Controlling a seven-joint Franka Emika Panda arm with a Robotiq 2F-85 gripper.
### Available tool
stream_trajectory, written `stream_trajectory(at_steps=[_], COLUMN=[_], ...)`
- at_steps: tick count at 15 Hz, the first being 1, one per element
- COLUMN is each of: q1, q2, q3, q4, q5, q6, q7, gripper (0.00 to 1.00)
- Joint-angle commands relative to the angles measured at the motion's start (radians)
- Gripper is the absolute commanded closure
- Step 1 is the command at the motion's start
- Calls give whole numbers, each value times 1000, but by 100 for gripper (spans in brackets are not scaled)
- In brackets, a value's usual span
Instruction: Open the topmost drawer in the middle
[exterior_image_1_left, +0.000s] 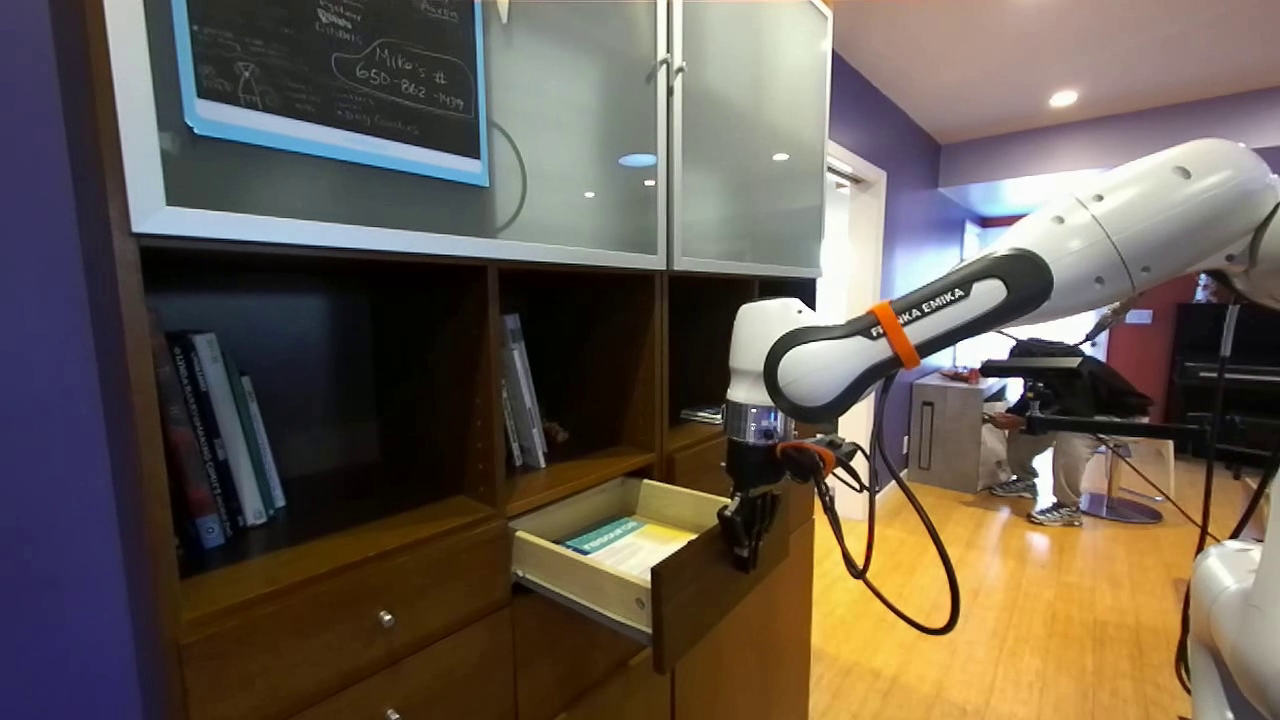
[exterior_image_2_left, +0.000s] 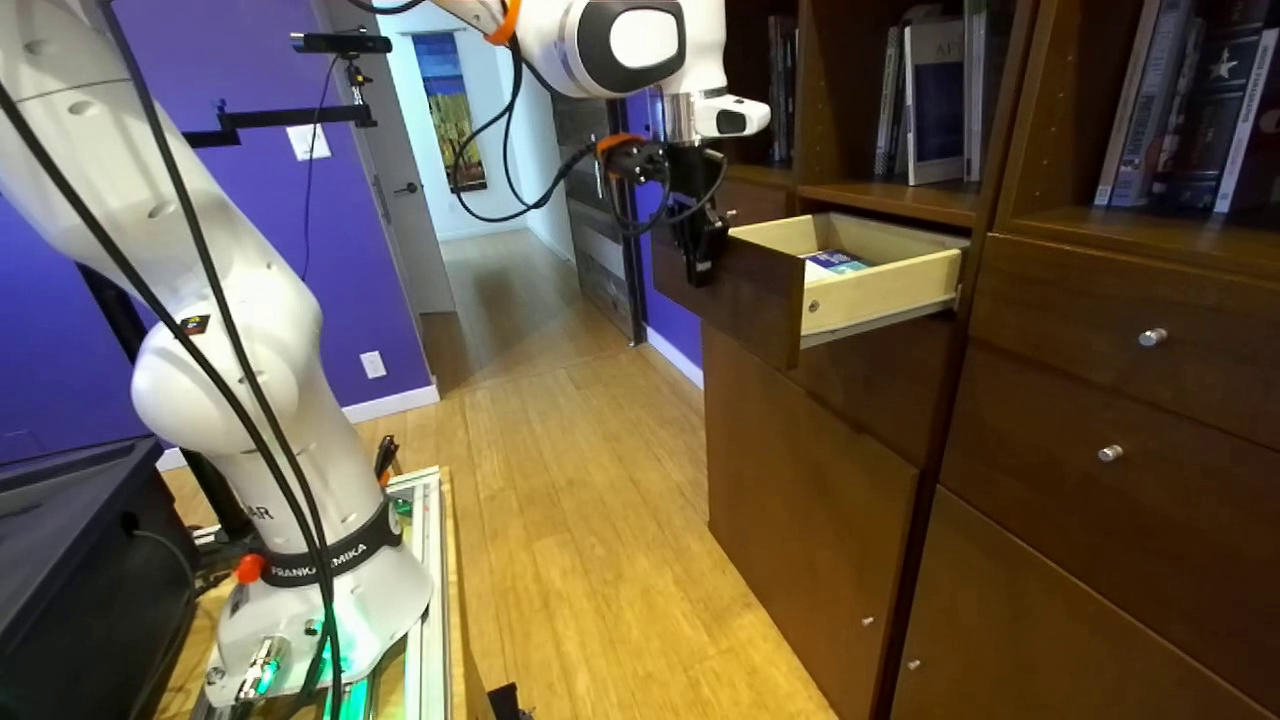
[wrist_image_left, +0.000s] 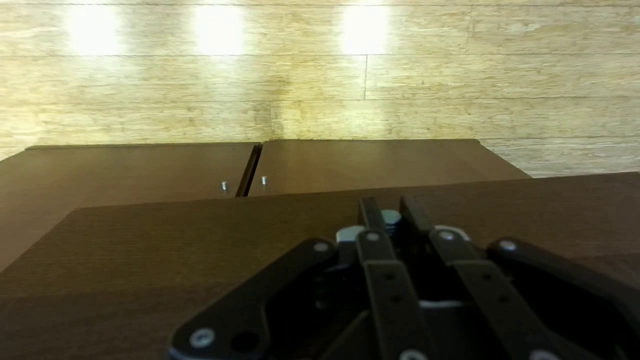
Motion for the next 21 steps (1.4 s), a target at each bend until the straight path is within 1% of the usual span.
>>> stream_trajectory(at_steps=[1,7,10,15,16,18,19,21], q1=[-10,-2,-1,-2,-2,2,1,2], q2=[70,87,95,113,118,157,179,179], q3=[31,52,57,67,69,82,84,87], q4=[72,93,107,136,141,157,160,159], q5=[-8,1,22,24,26,21,1,-17], q6=[53,52,36,21,25,81,91,93], q7=[66,103,122,169,184,230,252,257], gripper=[96,96,96,96,96,96,96,96])
